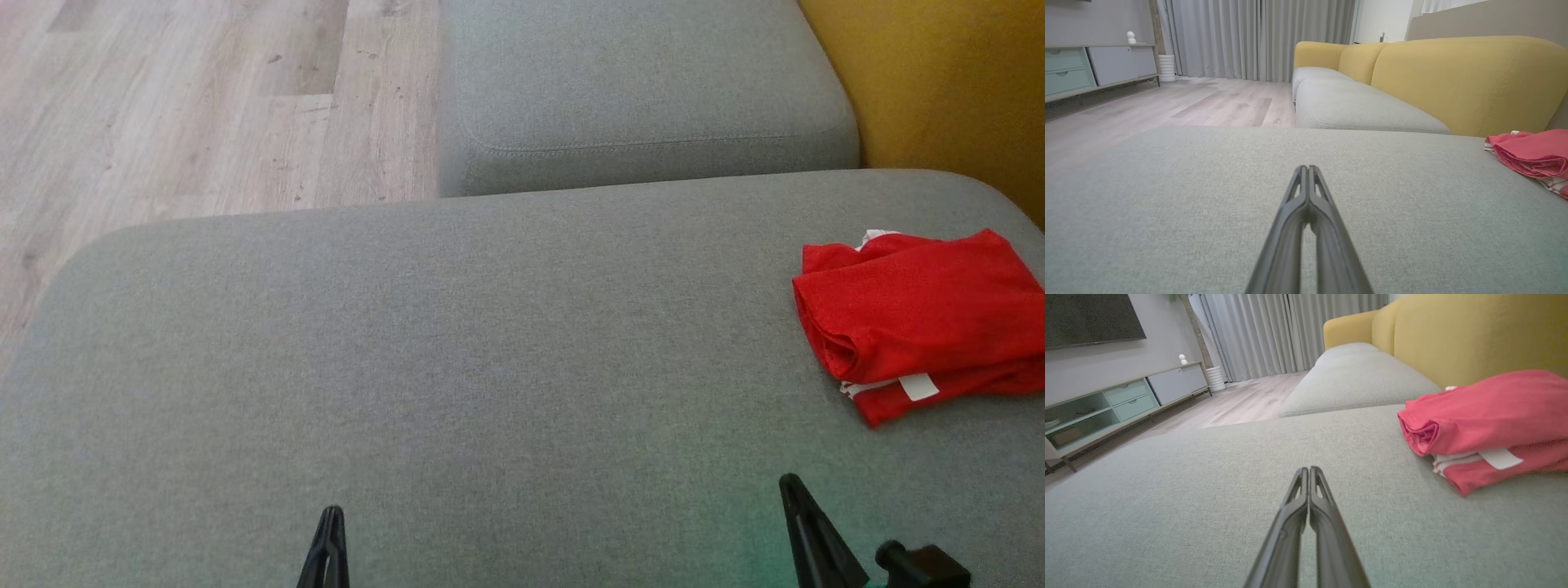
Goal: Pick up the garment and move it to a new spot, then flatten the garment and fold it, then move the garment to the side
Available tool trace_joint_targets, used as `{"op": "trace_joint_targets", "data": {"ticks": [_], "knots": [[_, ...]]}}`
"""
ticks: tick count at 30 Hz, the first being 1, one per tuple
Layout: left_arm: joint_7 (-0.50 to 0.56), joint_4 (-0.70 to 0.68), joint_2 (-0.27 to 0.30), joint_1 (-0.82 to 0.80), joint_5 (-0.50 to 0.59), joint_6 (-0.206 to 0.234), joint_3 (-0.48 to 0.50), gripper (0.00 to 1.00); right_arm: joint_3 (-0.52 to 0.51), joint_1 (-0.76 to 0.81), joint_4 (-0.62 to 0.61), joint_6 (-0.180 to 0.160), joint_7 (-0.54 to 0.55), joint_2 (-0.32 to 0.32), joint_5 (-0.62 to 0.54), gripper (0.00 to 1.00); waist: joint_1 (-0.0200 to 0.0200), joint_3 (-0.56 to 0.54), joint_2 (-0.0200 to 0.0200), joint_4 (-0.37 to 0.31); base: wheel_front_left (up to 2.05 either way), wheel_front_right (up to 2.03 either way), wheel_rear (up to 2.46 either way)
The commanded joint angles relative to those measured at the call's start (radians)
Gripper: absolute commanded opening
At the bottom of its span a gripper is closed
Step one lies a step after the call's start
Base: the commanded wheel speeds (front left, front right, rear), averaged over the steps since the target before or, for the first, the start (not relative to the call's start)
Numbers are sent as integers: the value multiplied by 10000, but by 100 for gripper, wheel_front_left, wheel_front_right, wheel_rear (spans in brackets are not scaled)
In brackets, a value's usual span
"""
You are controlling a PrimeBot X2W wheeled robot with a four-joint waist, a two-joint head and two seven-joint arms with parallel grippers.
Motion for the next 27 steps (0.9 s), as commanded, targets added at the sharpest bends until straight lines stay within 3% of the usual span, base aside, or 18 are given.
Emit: {"op": "trace_joint_targets", "data": {"ticks": [1, 27], "knots": [[17, -320, 8, -136, -223, -16, 30, 0, -32, -173, -299, 0, 28, -2, 233, 0, 0, 10, 0, -1, 0, 0, 0], [614, 153, 176, -982, -3433, -515, 528, 0, -369, -932, -64, -2, 627, -115, 3391, 0, 0, 211, 0, -46, 0, 0, 0]]}}
